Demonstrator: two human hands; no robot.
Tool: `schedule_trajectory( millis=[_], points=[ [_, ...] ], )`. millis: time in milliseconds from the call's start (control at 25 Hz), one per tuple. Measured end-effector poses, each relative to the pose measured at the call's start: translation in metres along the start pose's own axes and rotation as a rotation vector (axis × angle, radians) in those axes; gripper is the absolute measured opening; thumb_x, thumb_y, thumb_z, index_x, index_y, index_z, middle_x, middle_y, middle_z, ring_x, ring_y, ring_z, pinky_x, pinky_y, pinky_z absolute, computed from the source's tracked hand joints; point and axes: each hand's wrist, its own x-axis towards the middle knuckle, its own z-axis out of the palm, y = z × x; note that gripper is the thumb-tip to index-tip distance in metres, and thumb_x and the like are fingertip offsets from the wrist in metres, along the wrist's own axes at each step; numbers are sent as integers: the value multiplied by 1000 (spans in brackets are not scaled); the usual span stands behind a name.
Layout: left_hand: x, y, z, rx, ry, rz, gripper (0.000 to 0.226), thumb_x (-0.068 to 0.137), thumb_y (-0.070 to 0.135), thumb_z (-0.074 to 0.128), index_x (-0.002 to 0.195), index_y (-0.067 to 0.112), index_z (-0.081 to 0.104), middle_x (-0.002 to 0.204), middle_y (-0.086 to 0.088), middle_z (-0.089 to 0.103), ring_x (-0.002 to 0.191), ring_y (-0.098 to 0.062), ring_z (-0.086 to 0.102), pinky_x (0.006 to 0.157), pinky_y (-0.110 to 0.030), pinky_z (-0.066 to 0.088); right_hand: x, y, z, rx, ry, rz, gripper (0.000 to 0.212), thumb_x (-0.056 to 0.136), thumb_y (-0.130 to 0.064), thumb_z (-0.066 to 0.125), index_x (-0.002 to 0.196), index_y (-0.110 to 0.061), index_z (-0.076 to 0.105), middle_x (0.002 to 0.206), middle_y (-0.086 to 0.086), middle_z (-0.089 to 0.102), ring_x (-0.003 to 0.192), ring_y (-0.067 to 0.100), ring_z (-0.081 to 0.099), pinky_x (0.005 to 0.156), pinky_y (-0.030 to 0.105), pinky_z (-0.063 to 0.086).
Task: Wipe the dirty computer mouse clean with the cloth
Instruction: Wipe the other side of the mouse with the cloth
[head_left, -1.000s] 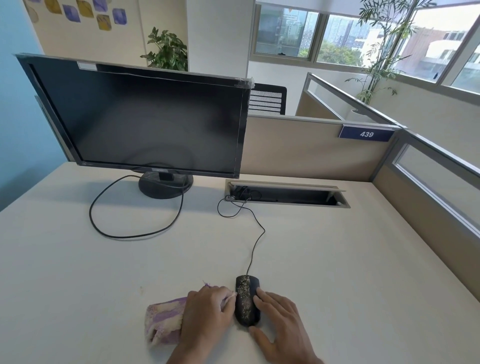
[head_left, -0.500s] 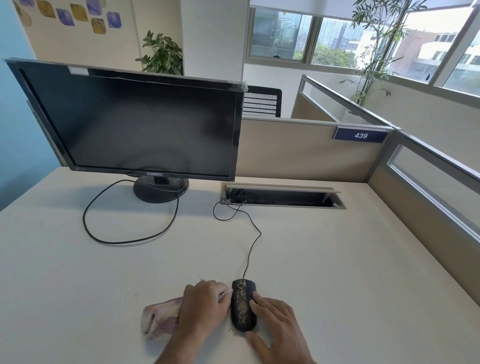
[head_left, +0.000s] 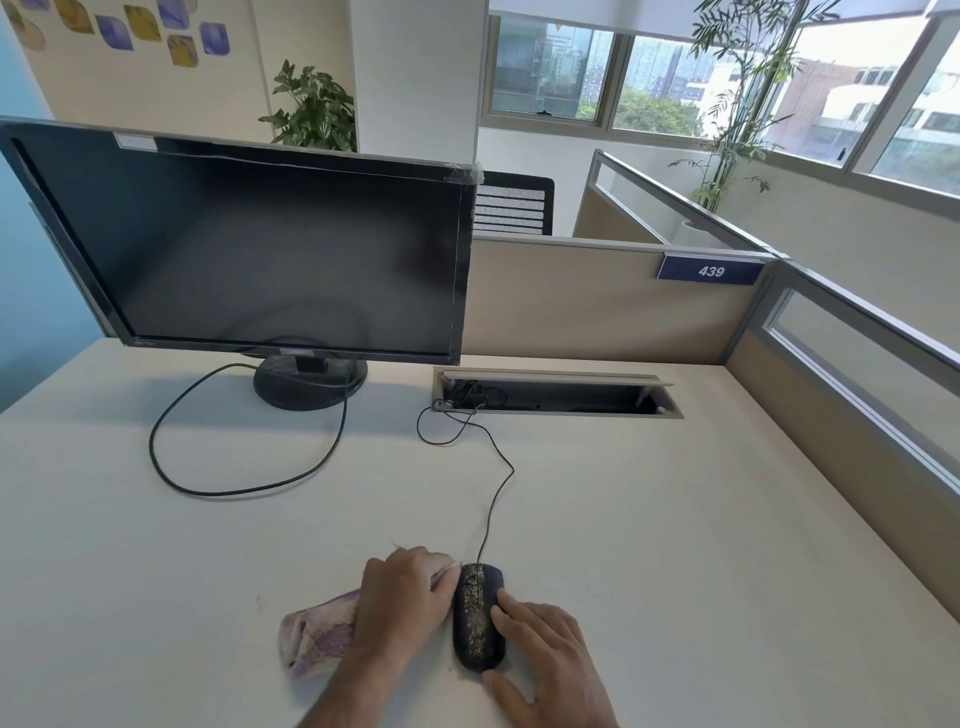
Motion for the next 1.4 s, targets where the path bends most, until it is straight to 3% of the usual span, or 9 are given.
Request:
schedule_trajectory(
  millis=[280, 360, 480, 720, 1080, 1400],
  points=[
    [8, -1, 3, -9, -6, 1, 51, 89, 32, 65, 53, 23, 30, 49, -2, 32, 58, -24, 40, 57, -36, 36, -1, 3, 2, 8, -8, 5, 59, 61, -36, 88, 115, -16, 73, 136, -3, 62, 112, 10, 63, 94, 32, 45],
    [8, -2, 3, -50, -13, -3, 44, 89, 35, 64, 57, 21, 37, 50, -4, 36, 59, -25, 44, 57, -36, 41, -1, 3, 1, 8, -13, 5, 59, 62, -37, 87, 116, -17, 73, 137, -4, 62, 113, 10, 63, 94, 33, 45],
    [8, -2, 3, -3, -19, -23, 40, 91, 39, 60, 63, 17, 42, 53, -2, 40, 63, -26, 48, 60, -35, 35, -1, 3, 1, 7, -10, 6, 60, 62, -37, 87, 116, -16, 73, 137, -3, 62, 113, 10, 63, 94, 34, 44],
    [-6, -4, 4, -60, 24, -24, 52, 87, 33, 69, 50, 26, 33, 46, 0, 32, 54, -23, 36, 55, -35, 39, 0, 1, 0, -13, -16, 10, 59, 60, -39, 87, 113, -16, 75, 133, -3, 64, 108, 11, 65, 93, 33, 44],
    [-24, 4, -2, -88, 41, 43, 52, 81, 23, 80, 58, 21, 34, 47, 1, 29, 53, -29, 45, 51, -38, 46, -1, 0, 0, 3, -16, 18, 57, 64, -37, 86, 115, -15, 74, 136, -1, 62, 109, 14, 65, 94, 35, 45],
    [-34, 11, 1, 12, 95, 76, 47, 75, 19, 85, 55, 15, 43, 47, -3, 45, 50, -27, 48, 49, -35, 37, -3, 1, 1, 7, -17, 30, 56, 65, -38, 85, 116, -16, 73, 137, -4, 61, 111, 12, 64, 95, 34, 44]
  ],
)
